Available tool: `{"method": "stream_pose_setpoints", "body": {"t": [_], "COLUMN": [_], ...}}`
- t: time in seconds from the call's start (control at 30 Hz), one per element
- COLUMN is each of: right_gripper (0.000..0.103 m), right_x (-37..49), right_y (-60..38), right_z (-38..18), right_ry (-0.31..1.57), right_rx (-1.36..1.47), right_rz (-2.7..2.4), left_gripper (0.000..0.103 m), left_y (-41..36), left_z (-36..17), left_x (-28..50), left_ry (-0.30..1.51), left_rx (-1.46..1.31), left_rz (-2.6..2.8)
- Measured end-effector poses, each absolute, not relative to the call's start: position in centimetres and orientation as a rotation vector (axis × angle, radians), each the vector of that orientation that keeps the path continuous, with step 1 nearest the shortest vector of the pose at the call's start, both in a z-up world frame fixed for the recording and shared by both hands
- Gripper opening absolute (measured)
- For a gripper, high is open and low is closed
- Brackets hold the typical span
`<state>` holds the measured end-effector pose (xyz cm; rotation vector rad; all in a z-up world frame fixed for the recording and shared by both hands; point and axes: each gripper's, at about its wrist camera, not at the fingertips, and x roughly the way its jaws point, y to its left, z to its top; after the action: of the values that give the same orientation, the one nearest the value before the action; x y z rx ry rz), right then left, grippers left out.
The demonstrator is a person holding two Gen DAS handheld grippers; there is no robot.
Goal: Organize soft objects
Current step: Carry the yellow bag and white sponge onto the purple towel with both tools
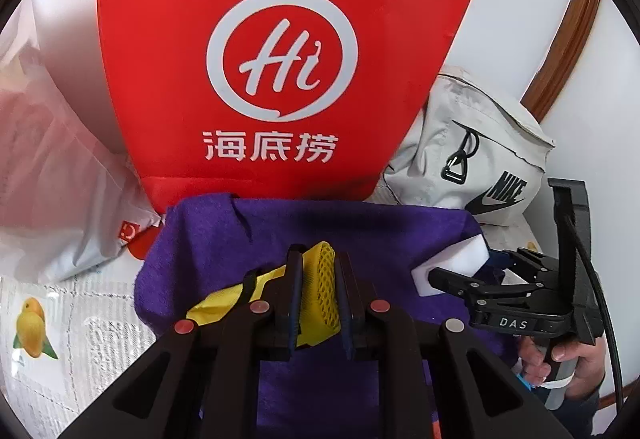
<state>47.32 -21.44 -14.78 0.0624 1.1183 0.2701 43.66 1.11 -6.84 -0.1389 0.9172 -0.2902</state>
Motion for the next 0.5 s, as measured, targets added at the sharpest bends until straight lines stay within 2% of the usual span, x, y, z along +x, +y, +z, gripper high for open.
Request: {"method": "stream_pose_setpoints", "body": {"t": [0.3, 0.5], "right_gripper": [0.085, 0.089], "right_x": [47.5, 46.8], "right_y": [-20.8, -21.6], "right_z": [-15.2, -14.3], "right_ry": [1.145, 1.128], "right_rx": [0.039, 0.049], "right_rz": [0.285, 0.284], "left_gripper": [0.022, 0.044], "left_y": [0.0, -0.4], "left_z": [-7.8, -8.0], "left_x": [43.0, 42.4], "left_ry": [0.965, 0.983], "left_rx": [-0.137, -0.108], "left_rz": [-0.317, -0.281]}}
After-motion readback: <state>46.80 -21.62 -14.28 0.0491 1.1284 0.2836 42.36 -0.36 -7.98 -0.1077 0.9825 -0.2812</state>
